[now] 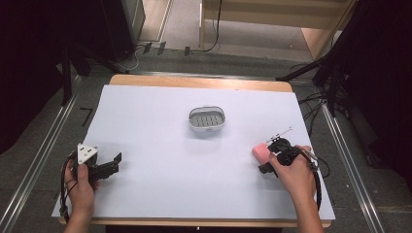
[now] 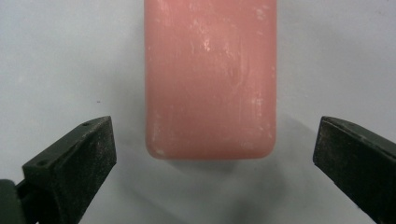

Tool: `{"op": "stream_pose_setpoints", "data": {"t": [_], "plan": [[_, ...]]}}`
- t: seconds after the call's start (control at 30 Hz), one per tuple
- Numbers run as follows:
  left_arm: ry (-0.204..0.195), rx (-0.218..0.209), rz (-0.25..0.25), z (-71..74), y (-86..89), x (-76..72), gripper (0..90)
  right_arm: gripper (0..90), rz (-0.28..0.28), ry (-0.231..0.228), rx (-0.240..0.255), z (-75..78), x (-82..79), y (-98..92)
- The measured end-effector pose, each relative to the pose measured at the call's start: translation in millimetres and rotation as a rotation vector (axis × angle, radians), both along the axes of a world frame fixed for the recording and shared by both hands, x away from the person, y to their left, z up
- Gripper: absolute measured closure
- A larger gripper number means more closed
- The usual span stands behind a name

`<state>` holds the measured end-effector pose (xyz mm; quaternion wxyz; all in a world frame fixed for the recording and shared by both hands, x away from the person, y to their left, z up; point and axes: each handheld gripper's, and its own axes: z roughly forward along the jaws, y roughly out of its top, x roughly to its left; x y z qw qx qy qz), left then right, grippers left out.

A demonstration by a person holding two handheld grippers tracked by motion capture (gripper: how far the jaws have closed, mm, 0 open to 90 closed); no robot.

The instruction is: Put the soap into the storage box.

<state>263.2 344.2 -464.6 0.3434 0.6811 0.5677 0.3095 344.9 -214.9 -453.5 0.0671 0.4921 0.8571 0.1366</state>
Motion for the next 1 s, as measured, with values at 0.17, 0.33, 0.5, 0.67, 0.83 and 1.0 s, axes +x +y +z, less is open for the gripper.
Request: {"op": "stream_pose_setpoints", "data": {"t": [0.17,0.33,0.5,0.67,0.83,1.0], "plan": [[-0.001,-0.001,0.000,-0.1,0.1,0.1,13.1,0.7,-0.001,-0.001,0.010,2.5,4.2,2.9],[-0.001,-0.001,0.001,-0.1,0.1,0.1,13.1,2.3,0.000,-0.005,0.013,4.7,7.5,6.0],[0.001,-0.002,0.001,0.0,0.2,0.1,13.2,7.1,-0.001,-0.005,0.006,6.5,13.2,10.3],[0.001,-0.002,0.001,0.0,0.2,0.1,13.2,12.8,-0.006,0.001,0.008,6.5,16.3,13.6],[0.000,-0.004,0.002,-0.1,0.3,0.3,13.1,18.6,-0.023,-0.004,0.018,7.1,21.5,14.7],[-0.001,-0.006,0.001,-0.2,0.4,0.4,13.1,27.9,-0.047,-0.010,0.021,6.6,24.3,14.3]]}}
